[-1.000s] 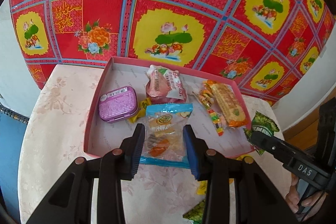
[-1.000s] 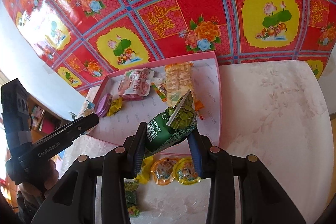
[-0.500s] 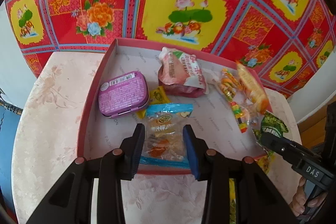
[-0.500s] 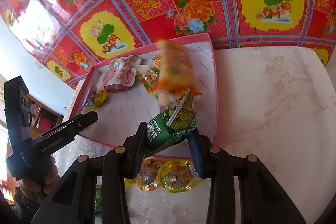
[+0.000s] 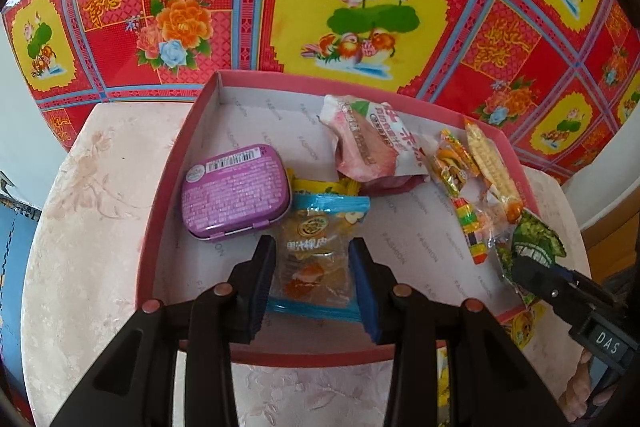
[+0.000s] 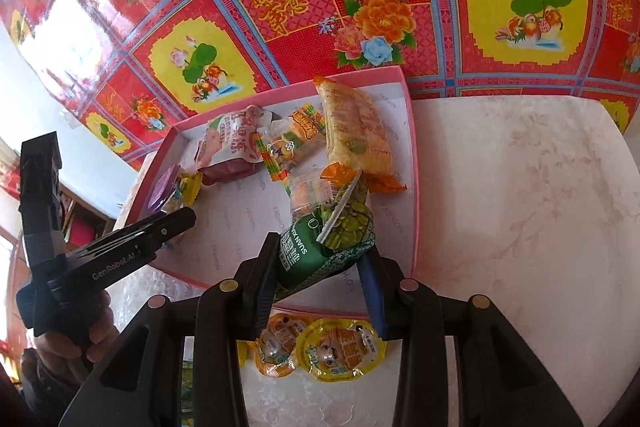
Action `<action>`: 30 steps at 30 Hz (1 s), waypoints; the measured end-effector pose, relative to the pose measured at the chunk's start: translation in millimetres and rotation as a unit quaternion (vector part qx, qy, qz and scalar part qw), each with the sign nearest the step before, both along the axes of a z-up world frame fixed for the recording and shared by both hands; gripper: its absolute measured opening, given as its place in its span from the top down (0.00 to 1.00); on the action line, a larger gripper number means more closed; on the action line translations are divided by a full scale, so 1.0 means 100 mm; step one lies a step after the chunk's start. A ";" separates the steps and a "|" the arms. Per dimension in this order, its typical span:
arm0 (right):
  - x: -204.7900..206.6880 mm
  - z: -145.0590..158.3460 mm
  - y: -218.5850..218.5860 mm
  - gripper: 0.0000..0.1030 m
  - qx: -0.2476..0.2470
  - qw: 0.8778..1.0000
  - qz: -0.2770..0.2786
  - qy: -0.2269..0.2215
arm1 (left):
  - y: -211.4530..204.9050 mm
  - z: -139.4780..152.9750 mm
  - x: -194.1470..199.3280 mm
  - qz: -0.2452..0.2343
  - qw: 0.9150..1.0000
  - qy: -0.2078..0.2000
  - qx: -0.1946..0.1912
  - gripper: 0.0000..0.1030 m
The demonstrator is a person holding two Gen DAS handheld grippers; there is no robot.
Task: Organize snacks
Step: 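Open both grippers to release the pastry packet and carton in the tray, then close the left gripper on the yellow candy pack while the right moves toward the jelly cups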
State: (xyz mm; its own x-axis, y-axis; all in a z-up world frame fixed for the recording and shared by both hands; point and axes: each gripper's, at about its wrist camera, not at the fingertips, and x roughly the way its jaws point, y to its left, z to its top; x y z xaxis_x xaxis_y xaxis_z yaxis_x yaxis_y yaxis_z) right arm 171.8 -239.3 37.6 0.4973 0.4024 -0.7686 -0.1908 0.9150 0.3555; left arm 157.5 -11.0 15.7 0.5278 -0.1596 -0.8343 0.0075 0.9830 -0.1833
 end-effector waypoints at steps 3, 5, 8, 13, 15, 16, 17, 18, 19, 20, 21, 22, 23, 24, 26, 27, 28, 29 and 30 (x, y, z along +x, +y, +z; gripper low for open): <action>0.00 0.00 0.02 0.62 -0.005 1.000 0.001 -0.001 | -0.02 0.02 0.01 -0.001 1.000 0.002 0.003 0.61; 0.00 0.00 0.01 0.62 -0.004 1.000 -0.001 -0.001 | -0.02 0.04 0.00 -0.006 1.000 0.005 -0.001 0.59; 0.00 -0.01 0.01 0.60 -0.007 1.000 -0.006 -0.003 | -0.03 0.10 -0.04 -0.012 1.000 0.003 -0.004 0.54; -0.04 0.05 -0.01 0.51 -0.006 1.000 -0.007 -0.020 | -0.07 0.19 -0.10 -0.019 1.000 -0.006 0.001 0.50; -0.06 0.08 -0.01 0.43 -0.012 0.999 -0.009 -0.030 | -0.06 0.22 -0.12 -0.020 1.000 -0.008 -0.001 0.50; -0.06 0.09 -0.01 0.42 -0.012 0.999 -0.011 -0.032 | -0.05 0.24 -0.14 -0.020 1.000 -0.009 -0.003 0.50; -0.07 0.11 -0.02 0.42 -0.011 0.999 -0.013 -0.034 | -0.06 0.25 -0.14 -0.020 1.000 -0.010 -0.003 0.50; -0.07 0.12 -0.03 0.42 -0.009 0.999 -0.014 -0.035 | -0.04 0.27 -0.17 -0.020 1.000 -0.012 -0.004 0.50; -0.08 0.12 -0.04 0.42 -0.009 0.999 -0.014 -0.036 | -0.04 0.28 -0.18 -0.020 1.000 -0.013 -0.005 0.50; -0.09 0.13 -0.05 0.42 -0.008 0.999 -0.015 -0.037 | -0.04 0.30 -0.19 -0.019 1.000 -0.014 -0.005 0.50; -0.10 0.14 -0.06 0.42 -0.008 0.999 -0.016 -0.039 | -0.04 0.31 -0.20 -0.019 1.000 -0.014 -0.006 0.50; -0.12 0.15 -0.07 0.42 -0.007 0.999 -0.017 -0.040 | -0.04 0.32 -0.21 -0.019 1.000 -0.014 -0.007 0.50; -0.13 0.16 -0.08 0.42 -0.007 0.999 -0.017 -0.041 | -0.03 0.33 -0.23 -0.019 1.000 -0.014 -0.007 0.50; -0.15 0.18 -0.09 0.42 -0.006 0.999 -0.018 -0.043 | -0.05 0.34 -0.23 -0.020 1.000 -0.014 -0.008 0.50; -0.19 0.20 -0.13 0.42 -0.005 0.999 -0.019 -0.045 | -0.07 0.35 -0.26 -0.022 1.000 -0.014 -0.010 0.50; -0.21 0.21 -0.14 0.42 -0.004 0.999 -0.020 -0.045 | -0.08 0.35 -0.27 -0.023 1.000 -0.014 -0.010 0.50; -0.23 0.22 -0.15 0.42 -0.003 0.999 -0.021 -0.046 | -0.08 0.36 -0.30 -0.024 1.000 -0.014 -0.011 0.50; -0.24 0.22 -0.16 0.42 -0.003 0.999 -0.022 -0.046 | -0.09 0.37 -0.31 -0.026 1.000 -0.014 -0.010 0.50; -0.25 0.23 -0.17 0.42 -0.002 0.999 -0.023 -0.046 | -0.10 0.37 -0.33 -0.027 0.999 -0.014 -0.010 0.50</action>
